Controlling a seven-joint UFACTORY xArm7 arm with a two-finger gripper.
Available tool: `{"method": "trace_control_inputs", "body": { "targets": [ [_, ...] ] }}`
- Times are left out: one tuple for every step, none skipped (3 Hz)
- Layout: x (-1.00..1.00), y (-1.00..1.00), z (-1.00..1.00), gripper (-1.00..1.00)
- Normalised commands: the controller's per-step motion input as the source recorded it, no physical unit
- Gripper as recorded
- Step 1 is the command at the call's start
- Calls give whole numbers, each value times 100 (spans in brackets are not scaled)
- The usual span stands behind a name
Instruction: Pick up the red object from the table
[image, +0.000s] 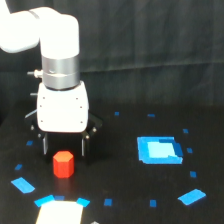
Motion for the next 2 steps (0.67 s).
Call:
{"method": "trace_control_inputs", "body": {
  "targets": [
    [34, -98, -49, 55],
    [-59, 7, -24, -100]
  ]
}}
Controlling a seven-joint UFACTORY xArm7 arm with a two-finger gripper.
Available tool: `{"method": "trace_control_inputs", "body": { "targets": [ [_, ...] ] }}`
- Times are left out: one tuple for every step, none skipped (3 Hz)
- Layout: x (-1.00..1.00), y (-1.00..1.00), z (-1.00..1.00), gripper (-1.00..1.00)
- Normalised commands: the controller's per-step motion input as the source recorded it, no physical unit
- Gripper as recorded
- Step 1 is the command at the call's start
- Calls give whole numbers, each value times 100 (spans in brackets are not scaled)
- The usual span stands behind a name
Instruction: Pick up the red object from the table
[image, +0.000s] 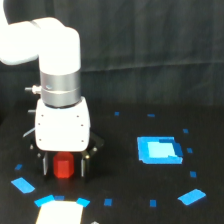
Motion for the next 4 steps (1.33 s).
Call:
{"method": "trace_control_inputs", "body": {
  "targets": [
    [-4, 40, 36, -59],
    [-19, 21, -20, -100],
    [23, 23, 28, -88],
    [19, 38, 39, -100]
  ]
}}
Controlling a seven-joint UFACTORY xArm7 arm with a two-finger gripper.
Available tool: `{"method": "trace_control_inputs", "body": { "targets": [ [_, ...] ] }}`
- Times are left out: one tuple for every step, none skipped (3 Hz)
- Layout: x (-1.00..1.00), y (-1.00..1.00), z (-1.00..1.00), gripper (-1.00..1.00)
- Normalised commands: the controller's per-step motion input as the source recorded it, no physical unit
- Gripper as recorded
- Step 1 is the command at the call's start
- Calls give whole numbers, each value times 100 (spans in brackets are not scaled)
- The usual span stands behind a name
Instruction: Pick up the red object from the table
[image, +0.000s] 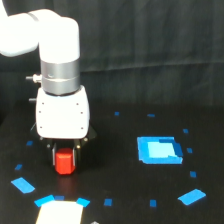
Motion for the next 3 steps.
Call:
{"method": "trace_control_inputs", "body": {
  "targets": [
    [-2, 71, 100, -100],
    [29, 70, 87, -99],
    [3, 100, 100, -100]
  ]
}}
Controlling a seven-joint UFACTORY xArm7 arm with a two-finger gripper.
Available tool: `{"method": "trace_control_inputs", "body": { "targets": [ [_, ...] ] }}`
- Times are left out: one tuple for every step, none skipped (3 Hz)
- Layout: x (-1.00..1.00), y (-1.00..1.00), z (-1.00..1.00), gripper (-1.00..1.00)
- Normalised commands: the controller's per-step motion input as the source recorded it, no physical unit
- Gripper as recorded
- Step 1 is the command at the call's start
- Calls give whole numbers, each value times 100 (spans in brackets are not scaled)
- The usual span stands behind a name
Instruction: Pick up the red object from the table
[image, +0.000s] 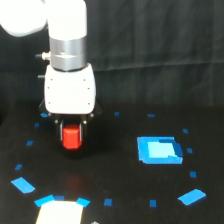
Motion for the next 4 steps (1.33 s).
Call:
{"method": "trace_control_inputs", "body": {
  "targets": [
    [17, 100, 100, -100],
    [-2, 100, 100, -100],
    [30, 64, 100, -98],
    [20, 54, 94, -100]
  ]
}}
